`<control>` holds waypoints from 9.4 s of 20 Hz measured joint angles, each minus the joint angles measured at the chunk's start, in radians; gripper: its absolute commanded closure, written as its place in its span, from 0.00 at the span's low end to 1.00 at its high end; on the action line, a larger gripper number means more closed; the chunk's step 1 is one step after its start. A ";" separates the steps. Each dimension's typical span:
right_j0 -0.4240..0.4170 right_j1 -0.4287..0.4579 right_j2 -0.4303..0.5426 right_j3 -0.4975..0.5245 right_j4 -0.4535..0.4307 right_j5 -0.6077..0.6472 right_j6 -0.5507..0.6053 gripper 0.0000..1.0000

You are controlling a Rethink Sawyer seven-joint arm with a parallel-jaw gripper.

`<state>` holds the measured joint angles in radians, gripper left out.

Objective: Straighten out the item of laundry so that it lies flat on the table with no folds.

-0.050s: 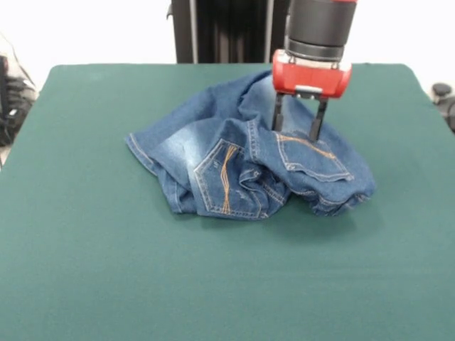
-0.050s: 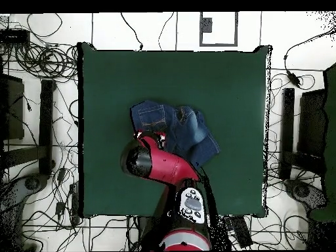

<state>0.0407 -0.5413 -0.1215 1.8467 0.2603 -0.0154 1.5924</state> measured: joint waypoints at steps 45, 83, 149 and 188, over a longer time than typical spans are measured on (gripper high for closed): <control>0.436 -0.311 -0.329 0.036 0.168 0.529 0.302 1.00; 0.592 -0.464 -0.300 -0.031 0.391 0.715 0.748 1.00; 0.182 -0.470 0.373 0.212 0.611 0.211 1.000 1.00; -1.029 -0.087 0.988 0.362 -0.578 0.396 0.978 1.00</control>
<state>-0.9885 -0.6283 0.8667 2.2090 -0.3176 0.3806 2.5707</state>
